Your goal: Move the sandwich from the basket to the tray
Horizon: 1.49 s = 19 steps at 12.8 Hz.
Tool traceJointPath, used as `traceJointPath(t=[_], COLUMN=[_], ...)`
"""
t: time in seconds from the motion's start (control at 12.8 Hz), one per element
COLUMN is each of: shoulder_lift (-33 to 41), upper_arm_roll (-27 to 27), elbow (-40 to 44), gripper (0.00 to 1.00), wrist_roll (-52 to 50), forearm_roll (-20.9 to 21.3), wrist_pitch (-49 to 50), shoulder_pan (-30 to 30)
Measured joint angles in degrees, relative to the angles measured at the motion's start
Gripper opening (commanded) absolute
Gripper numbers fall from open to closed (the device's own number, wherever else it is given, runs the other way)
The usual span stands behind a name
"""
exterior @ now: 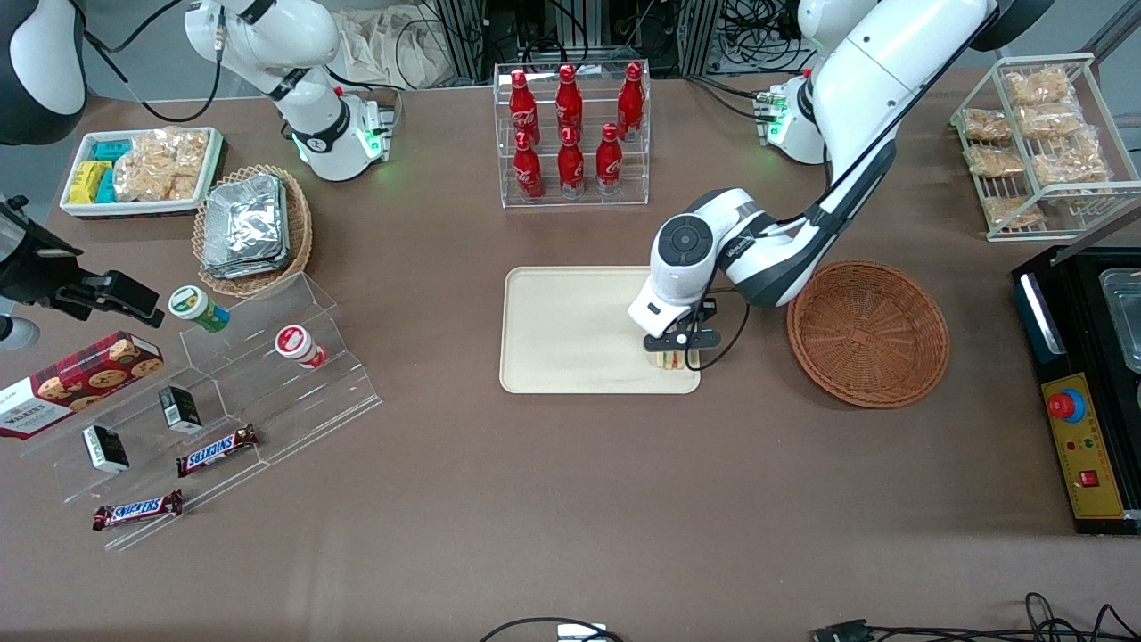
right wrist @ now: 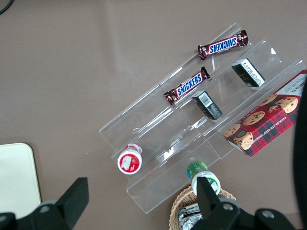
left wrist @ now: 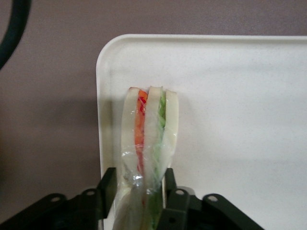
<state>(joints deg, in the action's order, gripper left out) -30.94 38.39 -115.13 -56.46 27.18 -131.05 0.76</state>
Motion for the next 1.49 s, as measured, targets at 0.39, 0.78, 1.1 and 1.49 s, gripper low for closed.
traceJointPath(t=[0.39, 0.78, 1.1, 1.49], shoulder_lift=[3.2, 18.6, 31.1, 37.4], upper_arm_roll=[0.2, -2.3, -19.3, -35.8], elbow=[3.3, 11.4, 11.2, 10.3], gripper=[1.00, 1.00, 1.00, 1.00], wrist_roll=[-0.4, 8.4, 28.0, 44.4], forearm_roll=[-3.0, -15.5, -20.1, -23.6], wrist_pitch=[5.3, 25.7, 36.3, 37.3], shoulder_pan=[-0.3, -1.1, -1.3, -1.3])
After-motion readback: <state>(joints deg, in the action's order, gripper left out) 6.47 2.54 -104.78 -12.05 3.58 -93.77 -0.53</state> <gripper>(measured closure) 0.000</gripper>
